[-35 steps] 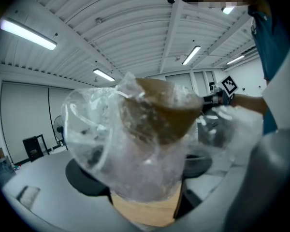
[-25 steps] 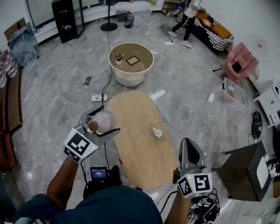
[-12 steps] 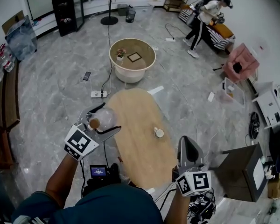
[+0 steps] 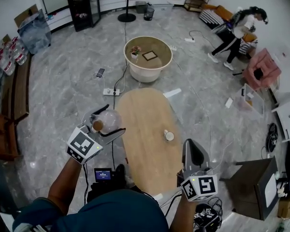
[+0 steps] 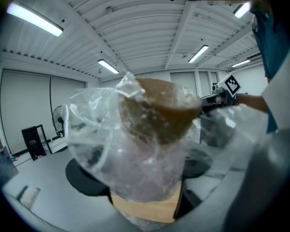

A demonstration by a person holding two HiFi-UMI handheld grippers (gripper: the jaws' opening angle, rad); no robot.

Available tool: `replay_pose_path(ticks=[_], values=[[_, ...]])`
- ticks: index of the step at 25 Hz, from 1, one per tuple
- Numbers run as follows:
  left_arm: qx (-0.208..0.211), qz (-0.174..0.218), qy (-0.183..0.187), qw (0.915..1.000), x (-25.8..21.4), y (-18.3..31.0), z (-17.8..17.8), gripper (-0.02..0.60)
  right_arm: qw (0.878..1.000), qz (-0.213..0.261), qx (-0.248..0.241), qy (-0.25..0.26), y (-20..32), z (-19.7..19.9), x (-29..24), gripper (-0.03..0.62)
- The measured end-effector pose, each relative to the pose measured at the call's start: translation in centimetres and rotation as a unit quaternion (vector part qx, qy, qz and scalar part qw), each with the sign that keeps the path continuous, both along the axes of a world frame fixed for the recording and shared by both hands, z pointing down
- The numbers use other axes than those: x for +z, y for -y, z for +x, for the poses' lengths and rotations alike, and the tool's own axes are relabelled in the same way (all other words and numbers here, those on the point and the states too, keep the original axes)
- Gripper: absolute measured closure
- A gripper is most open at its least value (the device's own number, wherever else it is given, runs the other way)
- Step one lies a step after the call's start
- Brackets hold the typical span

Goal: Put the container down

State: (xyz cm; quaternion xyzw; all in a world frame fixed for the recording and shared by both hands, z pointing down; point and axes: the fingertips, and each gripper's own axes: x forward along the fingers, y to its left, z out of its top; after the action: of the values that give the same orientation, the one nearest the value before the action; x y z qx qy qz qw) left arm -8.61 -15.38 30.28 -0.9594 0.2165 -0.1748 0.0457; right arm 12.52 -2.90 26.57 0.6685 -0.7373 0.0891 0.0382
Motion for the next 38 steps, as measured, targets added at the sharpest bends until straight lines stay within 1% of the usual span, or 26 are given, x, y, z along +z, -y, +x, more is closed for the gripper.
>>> replay_pose_path(ticks=[4,9,16,21,29,38], values=[[-0.021,0.002,0.006,0.9998,-0.7,-2.3,1.0,0.178,1.0,0.011,-0.019,0.007,-1.5,1.7,-0.8,0.583],[-0.036,0.012,0.011,0.9992,-1.4,-5.2,2.6,0.178,0.999,0.029,-0.031,0.013,-4.0,3.6,-1.5,0.583],[-0.037,0.015,0.016,0.9991,-1.0,-7.7,5.5,0.178,0.999,0.034,-0.033,0.022,-6.8,6.0,-0.9,0.583],[-0.031,0.016,0.018,0.9992,-0.6,-8.3,6.8,0.178,0.999,0.032,-0.034,0.023,-7.9,6.4,-0.5,0.583],[-0.02,0.0,0.023,0.9995,1.9,-5.5,7.4,0.178,1.0,0.016,-0.019,0.019,-6.7,6.4,1.0,0.583],[0.013,-0.029,0.032,0.999,6.5,2.2,7.9,0.178,0.999,-0.019,0.025,0.009,-2.0,6.5,2.8,0.583]])
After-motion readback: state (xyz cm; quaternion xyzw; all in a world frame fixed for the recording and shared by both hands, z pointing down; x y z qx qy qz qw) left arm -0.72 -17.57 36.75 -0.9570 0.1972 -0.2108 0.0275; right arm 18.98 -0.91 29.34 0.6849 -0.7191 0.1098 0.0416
